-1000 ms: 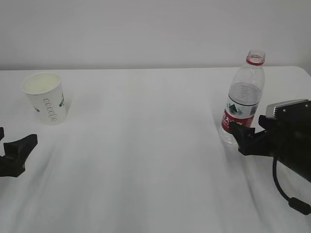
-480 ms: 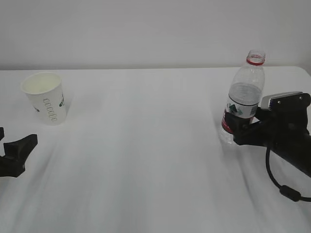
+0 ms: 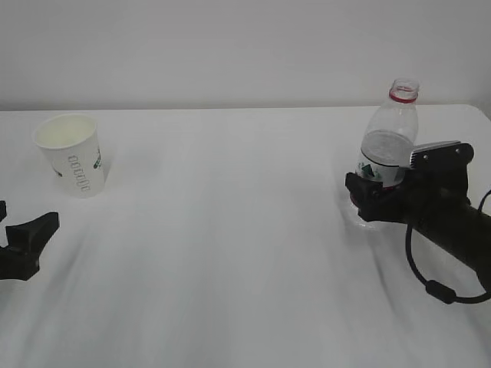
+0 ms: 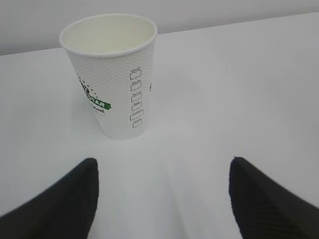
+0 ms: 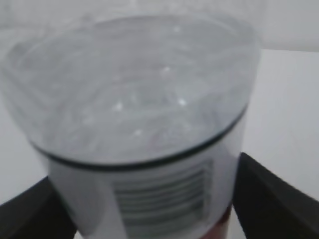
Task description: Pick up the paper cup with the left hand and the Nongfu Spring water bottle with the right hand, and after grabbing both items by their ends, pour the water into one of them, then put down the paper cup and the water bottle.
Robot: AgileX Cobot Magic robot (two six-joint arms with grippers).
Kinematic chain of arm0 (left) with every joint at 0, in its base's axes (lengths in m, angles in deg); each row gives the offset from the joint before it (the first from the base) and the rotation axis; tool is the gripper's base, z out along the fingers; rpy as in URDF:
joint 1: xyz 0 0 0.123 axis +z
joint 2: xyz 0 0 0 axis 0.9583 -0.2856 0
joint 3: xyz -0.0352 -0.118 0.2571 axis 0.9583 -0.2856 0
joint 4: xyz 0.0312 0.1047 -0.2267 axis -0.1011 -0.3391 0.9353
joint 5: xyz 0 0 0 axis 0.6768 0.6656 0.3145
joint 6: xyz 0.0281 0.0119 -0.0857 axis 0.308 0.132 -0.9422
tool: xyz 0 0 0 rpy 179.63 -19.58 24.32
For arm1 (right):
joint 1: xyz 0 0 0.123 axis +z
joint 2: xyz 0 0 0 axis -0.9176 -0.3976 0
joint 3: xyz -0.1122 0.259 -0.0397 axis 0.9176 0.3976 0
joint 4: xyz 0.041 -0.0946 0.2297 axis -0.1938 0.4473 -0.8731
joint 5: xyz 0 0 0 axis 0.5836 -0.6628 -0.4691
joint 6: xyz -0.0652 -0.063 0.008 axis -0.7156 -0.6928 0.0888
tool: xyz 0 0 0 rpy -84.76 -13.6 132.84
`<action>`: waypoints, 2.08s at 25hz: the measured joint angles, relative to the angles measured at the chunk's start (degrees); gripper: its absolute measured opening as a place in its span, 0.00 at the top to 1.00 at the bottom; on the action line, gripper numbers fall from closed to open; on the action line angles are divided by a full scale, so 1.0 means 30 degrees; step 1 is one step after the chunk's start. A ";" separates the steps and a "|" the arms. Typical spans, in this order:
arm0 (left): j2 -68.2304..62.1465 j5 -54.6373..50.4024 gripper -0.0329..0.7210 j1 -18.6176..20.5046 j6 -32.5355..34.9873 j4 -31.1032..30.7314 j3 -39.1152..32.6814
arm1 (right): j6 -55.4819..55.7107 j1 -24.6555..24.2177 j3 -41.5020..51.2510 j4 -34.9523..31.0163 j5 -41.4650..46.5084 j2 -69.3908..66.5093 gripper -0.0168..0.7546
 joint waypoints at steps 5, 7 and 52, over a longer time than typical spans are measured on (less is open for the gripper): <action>0.0000 0.0000 0.18 0.0000 0.0365 0.0044 0.0000 | -0.0005 0.0000 -0.0410 0.0094 0.0000 -0.0107 0.11; 0.0000 0.0000 0.18 0.0000 0.0365 0.0044 0.0000 | -0.0005 0.0000 -0.0478 0.0094 0.0000 -0.0118 0.11; -0.0030 0.0000 0.18 0.0000 0.0365 0.0316 0.0371 | -0.0497 0.0000 -0.0460 0.3031 0.2871 0.3245 0.27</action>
